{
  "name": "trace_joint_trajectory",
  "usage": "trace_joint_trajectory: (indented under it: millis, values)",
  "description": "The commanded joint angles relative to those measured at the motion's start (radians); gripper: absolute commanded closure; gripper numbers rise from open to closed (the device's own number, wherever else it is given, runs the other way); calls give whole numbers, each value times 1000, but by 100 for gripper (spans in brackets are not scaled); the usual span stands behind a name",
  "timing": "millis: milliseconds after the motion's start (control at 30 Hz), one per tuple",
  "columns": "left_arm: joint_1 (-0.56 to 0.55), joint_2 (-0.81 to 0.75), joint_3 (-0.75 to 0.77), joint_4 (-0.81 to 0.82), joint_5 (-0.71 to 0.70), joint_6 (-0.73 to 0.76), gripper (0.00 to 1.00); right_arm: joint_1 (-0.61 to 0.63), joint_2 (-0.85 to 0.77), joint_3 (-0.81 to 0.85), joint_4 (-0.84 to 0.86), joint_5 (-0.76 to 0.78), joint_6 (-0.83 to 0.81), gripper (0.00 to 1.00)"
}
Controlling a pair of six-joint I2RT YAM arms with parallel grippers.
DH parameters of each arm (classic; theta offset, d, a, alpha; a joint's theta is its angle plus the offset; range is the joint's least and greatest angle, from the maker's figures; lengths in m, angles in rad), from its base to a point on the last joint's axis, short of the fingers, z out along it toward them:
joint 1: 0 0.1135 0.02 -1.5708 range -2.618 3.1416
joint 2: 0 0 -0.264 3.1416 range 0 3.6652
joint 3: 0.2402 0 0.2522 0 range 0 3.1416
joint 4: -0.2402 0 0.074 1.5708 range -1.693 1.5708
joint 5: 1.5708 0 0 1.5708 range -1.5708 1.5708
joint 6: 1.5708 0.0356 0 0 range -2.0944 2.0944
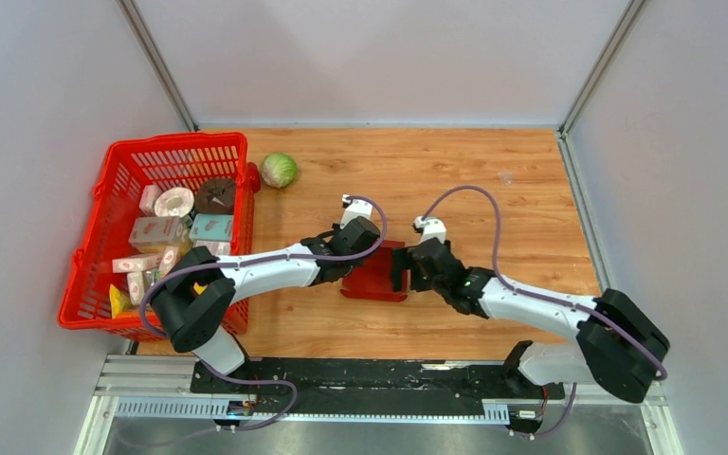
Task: Fold the paper box
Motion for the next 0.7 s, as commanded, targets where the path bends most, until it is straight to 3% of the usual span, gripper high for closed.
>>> trace_joint_trajectory:
  millis: [0, 167, 333, 567, 667]
  values:
    - [2, 7, 35, -15, 2, 18, 100, -139, -113, -123, 78, -411, 44, 0]
    - [2, -51, -17, 30, 5, 24, 66, -279, -163, -169, 82, -587, 102, 0]
    - [2, -109, -63, 49, 18, 14, 49, -326, -132, -208, 182, -741, 157, 5]
    - [0, -253, -178, 46, 72, -63, 44, -363, -63, -252, 239, -767, 197, 14]
    - [-4, -319, -258, 115, 190, -66, 48, -368, -23, -289, 331, -818, 246, 22]
